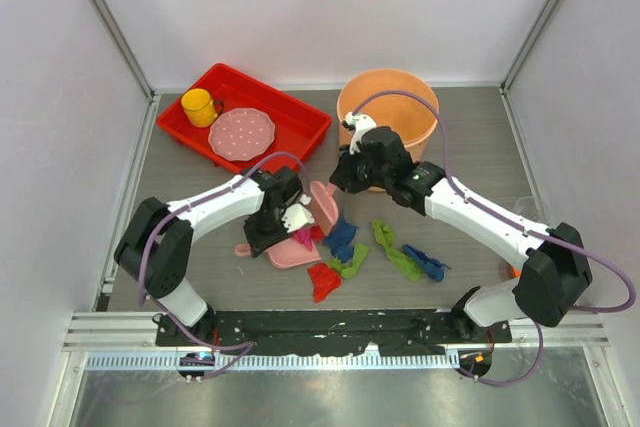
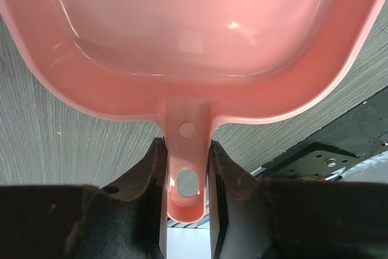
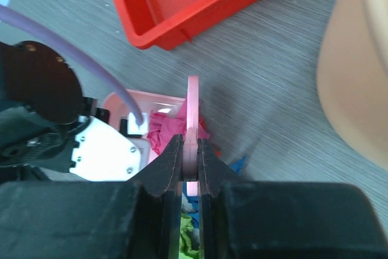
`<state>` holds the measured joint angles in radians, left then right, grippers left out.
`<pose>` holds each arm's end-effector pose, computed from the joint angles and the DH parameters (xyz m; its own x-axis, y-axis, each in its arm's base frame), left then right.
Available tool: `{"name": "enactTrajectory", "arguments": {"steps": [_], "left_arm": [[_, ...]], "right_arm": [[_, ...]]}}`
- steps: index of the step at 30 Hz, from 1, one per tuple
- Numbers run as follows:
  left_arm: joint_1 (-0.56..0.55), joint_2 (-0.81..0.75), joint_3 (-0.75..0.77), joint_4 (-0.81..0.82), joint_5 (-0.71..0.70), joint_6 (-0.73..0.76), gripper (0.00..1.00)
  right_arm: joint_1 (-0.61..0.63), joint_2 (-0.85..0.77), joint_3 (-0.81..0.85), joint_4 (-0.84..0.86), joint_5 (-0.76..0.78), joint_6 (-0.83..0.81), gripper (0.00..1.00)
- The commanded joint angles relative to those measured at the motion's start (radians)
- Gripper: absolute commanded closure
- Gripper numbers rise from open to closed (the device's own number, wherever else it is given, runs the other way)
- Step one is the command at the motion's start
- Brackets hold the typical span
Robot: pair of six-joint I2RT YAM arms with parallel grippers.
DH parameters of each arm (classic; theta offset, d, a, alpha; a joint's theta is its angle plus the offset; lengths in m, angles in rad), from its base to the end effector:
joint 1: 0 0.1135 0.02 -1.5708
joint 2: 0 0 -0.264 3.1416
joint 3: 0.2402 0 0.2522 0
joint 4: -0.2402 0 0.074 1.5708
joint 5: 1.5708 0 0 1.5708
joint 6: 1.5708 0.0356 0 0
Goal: Sweep away the paper scraps from the table
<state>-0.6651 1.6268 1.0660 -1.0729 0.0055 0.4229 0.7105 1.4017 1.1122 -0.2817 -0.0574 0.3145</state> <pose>0.2102 -0.1651 0.1882 -0.4629 0.8847 0.0551 0.8848 0.4649 -0.0308 0.2410 0.2100 0.3021 -0.6025 -0.1109 -0.7904 -0.5272 0.7988 0.2897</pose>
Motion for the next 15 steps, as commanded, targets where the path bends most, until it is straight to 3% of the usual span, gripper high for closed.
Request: {"name": "enactTrajectory", "arguments": {"steps": [1,9,15], "left_arm": [[0.005,-0.011,0.026,-0.001,0.051,-0.010,1.00],[0.007,-0.054,0.017,0.025,0.083,-0.004,1.00],[0.007,-0.077,-0.008,0.039,0.079,0.004,1.00]], "right_arm": [[0.012,-0.030,0.017,0.127,-0.110,0.049,0.99],[0.015,-0.101,0.087,0.023,-0.089,0.022,0.99],[0.015,-0.138,0.136,-0.117,0.188,-0.092,0.99]]}}
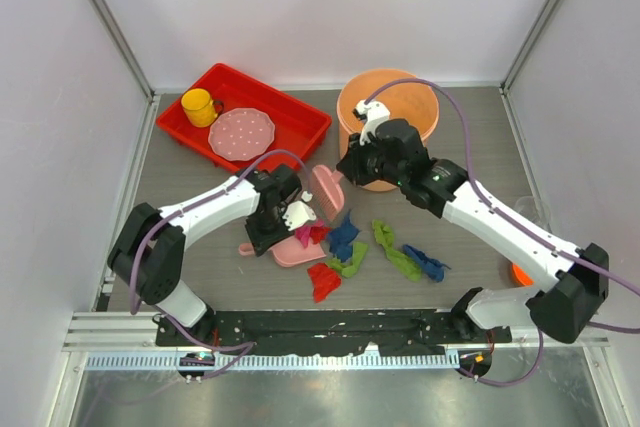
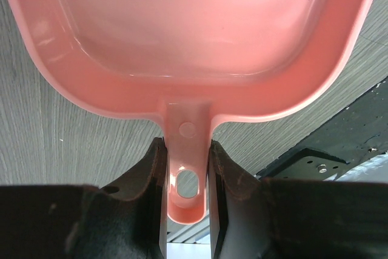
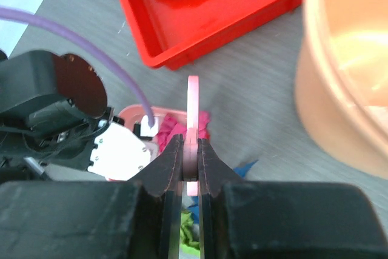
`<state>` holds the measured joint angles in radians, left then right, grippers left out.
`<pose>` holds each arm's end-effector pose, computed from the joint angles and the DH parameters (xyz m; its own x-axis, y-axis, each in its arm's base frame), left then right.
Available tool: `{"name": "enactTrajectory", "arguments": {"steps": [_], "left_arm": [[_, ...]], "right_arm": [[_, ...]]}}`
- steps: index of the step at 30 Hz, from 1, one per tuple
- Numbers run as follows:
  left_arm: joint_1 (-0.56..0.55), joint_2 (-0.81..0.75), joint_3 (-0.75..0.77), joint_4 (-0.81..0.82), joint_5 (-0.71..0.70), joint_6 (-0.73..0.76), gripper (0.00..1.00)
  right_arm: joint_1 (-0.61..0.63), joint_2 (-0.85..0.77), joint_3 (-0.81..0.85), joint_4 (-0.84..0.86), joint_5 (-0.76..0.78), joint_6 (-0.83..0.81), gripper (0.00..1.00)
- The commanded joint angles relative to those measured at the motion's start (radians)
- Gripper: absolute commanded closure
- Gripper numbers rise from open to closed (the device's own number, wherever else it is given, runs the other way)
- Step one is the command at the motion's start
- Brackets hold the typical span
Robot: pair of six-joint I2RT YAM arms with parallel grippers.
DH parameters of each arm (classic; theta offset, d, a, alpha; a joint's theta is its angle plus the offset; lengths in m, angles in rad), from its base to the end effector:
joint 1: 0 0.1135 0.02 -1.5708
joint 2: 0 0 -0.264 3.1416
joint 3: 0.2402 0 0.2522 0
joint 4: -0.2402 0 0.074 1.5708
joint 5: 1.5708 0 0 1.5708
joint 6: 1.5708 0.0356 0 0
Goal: Sweep away the paper scraps from the table
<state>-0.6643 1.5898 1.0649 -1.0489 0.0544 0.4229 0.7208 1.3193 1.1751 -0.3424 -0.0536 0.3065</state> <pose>0.2088 -0.1660 0.1971 -0.4654 0.8849 -0.0196 0.8844 0.4640 -0.0508 0.2258 0.2009 0.3421 -0.5445 -0.0773 -0.8352 -0.5562 0.7786 0.2906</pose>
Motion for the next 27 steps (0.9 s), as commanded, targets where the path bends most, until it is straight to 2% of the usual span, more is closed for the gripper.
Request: {"name": "enactTrajectory", "arguments": {"steps": [1,6,16,27], "left_arm": [[0.006,-0.037,-0.006,0.016,0.035,-0.001,1.00],[0.006,-0.013,0.006,0.010,0.047,-0.006,1.00],[0.006,0.002,0.003,0.030,0.047,-0.009,1.00],[0.012,0.047,0.006,0.092,0.038,-0.016,1.00]], "right_arm": [[0.006,-0.046,0.074,-0.066,0.201,-0.089,0.99],[0.003,0.024,0.048,-0.049,0.232,-0.096,0.99],[0.020,0.098,-0.017,0.092,0.026,-0.023,0.99],[0.060,0.089,-0.020,0.198,-0.094,0.048,0.99]]}}
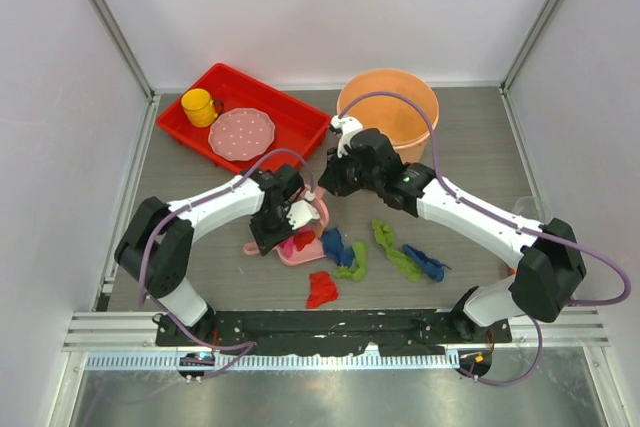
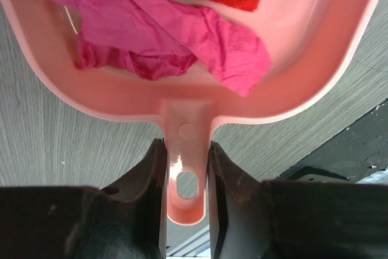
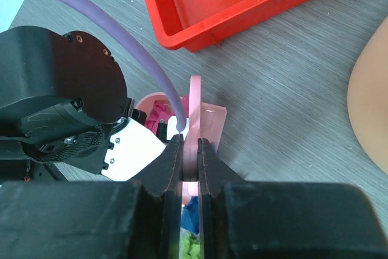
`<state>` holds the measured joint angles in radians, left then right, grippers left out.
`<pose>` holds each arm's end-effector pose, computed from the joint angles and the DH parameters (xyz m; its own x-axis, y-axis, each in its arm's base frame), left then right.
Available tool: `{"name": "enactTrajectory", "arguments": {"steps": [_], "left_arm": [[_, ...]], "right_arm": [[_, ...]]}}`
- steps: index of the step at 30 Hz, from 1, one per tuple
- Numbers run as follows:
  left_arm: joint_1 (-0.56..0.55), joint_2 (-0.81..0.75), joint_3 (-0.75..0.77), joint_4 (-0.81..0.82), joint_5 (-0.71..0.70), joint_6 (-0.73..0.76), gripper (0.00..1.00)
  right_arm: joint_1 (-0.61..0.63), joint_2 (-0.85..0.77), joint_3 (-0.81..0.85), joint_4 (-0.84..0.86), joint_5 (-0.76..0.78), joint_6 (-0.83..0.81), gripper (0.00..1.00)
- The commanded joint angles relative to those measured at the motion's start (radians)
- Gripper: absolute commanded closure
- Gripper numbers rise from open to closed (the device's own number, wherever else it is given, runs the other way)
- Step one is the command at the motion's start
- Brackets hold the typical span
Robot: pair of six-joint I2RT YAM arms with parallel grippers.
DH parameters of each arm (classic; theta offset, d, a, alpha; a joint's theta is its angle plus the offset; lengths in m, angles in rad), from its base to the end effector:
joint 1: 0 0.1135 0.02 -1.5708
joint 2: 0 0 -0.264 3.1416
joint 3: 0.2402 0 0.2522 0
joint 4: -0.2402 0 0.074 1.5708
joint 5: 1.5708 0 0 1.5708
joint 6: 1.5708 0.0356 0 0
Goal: Sweep away the paper scraps from the table
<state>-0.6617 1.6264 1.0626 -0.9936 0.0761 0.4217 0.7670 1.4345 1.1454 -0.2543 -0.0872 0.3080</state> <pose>0.2155 -0.1713 0.1874 -0.4686 0.8823 -0.0433 0.8826 0.4657 -0.0639 0.2353 0.2311 0.3061 -0.5806 -0.1402 -0.8020 -0.5971 0.7430 0.3024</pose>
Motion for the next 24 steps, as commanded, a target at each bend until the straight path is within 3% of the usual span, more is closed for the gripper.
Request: {"name": "enactTrajectory", "arguments": {"steps": [1,4,12,24], "left_arm": [[0.011,0.007,0.011,0.042,0.019,-0.017,1.00],[0.019,-0.020,0.017,0.058,0.039,-0.018,1.00],[0.054,-0.161,0.005,0.076,0.117,-0.001,1.00],[0.059,-0.238,0.151,-0.066,0.122,0.014,1.00]], "right_arm": [[0.014,-0.031,0.011,0.113,-0.068,0.048,0.99],[0.014,-0.048,0.031,0.067,-0.042,0.040,0.99],[0.015,-0.207,0.109,-0.077,0.268,-0.075,0.99],[0.015,-0.356,0.151,-0.175,0.440,-0.145,0.99]]}}
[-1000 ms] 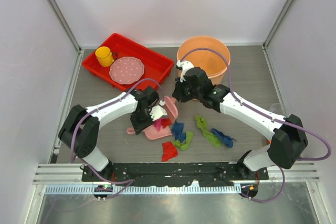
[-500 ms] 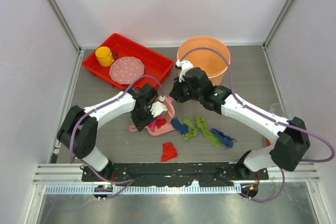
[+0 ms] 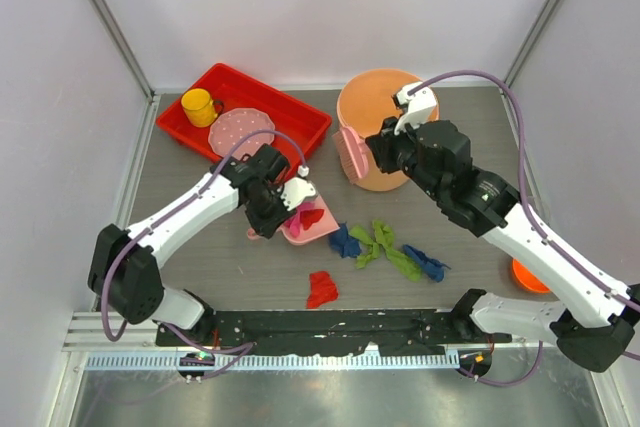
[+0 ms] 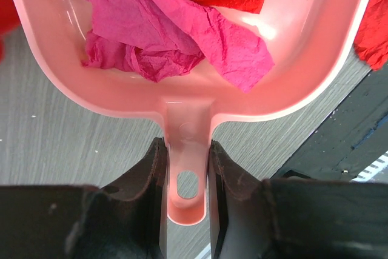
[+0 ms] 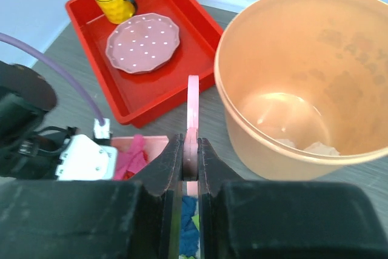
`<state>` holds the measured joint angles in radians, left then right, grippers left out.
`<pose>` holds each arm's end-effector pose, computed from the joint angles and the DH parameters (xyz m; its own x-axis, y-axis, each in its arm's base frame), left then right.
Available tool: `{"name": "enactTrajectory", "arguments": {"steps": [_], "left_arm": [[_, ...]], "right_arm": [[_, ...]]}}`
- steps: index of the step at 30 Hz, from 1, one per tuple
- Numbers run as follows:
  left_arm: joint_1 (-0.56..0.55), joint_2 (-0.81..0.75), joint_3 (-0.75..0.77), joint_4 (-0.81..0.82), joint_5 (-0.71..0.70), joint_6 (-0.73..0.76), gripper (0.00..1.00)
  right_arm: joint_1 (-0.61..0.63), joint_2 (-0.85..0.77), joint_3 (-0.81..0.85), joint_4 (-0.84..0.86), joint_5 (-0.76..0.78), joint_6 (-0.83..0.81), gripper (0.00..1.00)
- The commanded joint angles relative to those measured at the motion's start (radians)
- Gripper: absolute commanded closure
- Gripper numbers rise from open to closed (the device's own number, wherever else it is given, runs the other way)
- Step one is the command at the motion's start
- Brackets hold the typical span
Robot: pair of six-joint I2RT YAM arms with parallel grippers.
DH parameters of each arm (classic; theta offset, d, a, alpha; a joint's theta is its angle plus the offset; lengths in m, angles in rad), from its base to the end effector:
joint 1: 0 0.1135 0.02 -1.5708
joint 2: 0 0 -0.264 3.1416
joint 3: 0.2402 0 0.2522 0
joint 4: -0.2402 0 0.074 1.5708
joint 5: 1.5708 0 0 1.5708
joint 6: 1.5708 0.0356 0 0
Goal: Sweep away the paper scraps from the table
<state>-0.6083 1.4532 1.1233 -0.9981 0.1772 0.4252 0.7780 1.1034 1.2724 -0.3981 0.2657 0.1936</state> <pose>0.2150 -0.1574 0.2472 -0.4792 0.8285 -0.2896 0.8727 0.4849 -0.0567 0.1761 0.1603 0.4249 -0.2540 0.0104 -0.9672 -0.4547 0.8813 0.1289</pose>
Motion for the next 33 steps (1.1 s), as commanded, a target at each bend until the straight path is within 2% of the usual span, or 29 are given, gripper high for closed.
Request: {"name": "enactTrajectory", "arguments": {"steps": [1,10,19,25,33], "left_arm": [[0.005,-0.065,0.125,-0.089,0.016,0.007,1.00],[0.007,-0.042,0.416,-0.266,-0.067,-0.065,1.00],[0.007,0.044,0.723,-0.258,-0.241,-0.111,1.00],[0.007,0.189,0.943,-0.200,-0.320,-0.144,1.00],[-0.001,0.450,1.309,-0.186,-0.300,-0.194,1.00]], "right_arm": [[0.006,-0.031,0.024,-0.033,0.089,-0.031,0.99],[0.004,-0.071,0.065,-0.077,0.121,-0.045,0.99],[0.004,-0.131,0.064,-0.091,0.147,-0.052,0.99],[0.004,-0.168,0.082,-0.116,0.158,-0.059,0.99],[0.003,-0.181,0.065,-0.143,0.213,-0.066,0.99]]}}
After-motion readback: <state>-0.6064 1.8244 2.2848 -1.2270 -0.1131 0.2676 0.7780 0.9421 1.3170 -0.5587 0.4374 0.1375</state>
